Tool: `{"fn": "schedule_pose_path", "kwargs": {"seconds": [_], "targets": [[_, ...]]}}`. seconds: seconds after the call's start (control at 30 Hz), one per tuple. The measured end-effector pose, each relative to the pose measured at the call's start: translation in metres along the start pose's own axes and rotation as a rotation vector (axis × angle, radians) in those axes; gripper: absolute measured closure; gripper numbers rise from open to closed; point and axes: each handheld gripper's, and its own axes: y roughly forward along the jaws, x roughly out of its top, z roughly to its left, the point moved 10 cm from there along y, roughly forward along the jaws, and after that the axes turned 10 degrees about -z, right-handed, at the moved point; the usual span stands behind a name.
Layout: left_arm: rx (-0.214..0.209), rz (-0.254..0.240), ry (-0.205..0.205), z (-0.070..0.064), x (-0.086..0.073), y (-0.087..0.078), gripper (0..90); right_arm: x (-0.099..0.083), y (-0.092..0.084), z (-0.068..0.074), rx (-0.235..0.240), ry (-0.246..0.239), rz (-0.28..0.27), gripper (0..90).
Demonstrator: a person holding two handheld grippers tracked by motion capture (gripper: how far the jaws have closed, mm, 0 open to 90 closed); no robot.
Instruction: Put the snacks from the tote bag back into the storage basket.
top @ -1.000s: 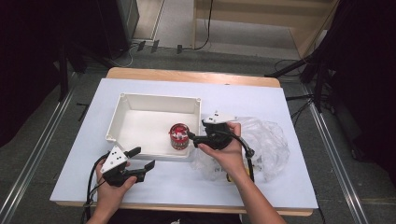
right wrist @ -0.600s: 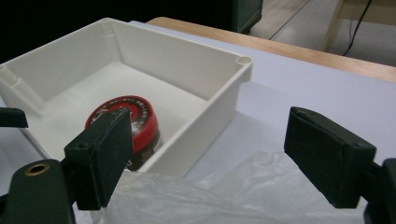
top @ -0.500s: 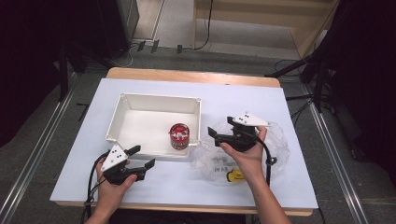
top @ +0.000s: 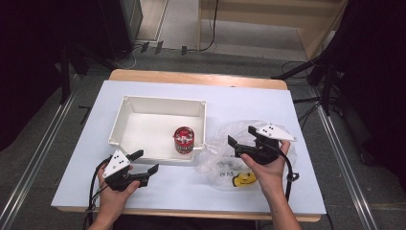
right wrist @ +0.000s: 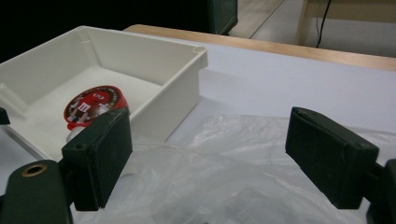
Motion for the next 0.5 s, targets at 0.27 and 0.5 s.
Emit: {"fn": "schedule_pose_path", "kwargs": {"seconds": [0.27,0.5], "targets": [[0.000,-0.001,0.005,0.000,0.000,0.000,22.2,-0.013,-0.014,-0.018,-0.041,0.013,-0.003,15.0],[0.000,-0.008,-0.003,0.001,0.001,-0.001,21.9,-0.023,-0.026,-0.031,-0.068,0.018,-0.001,15.0]]}}
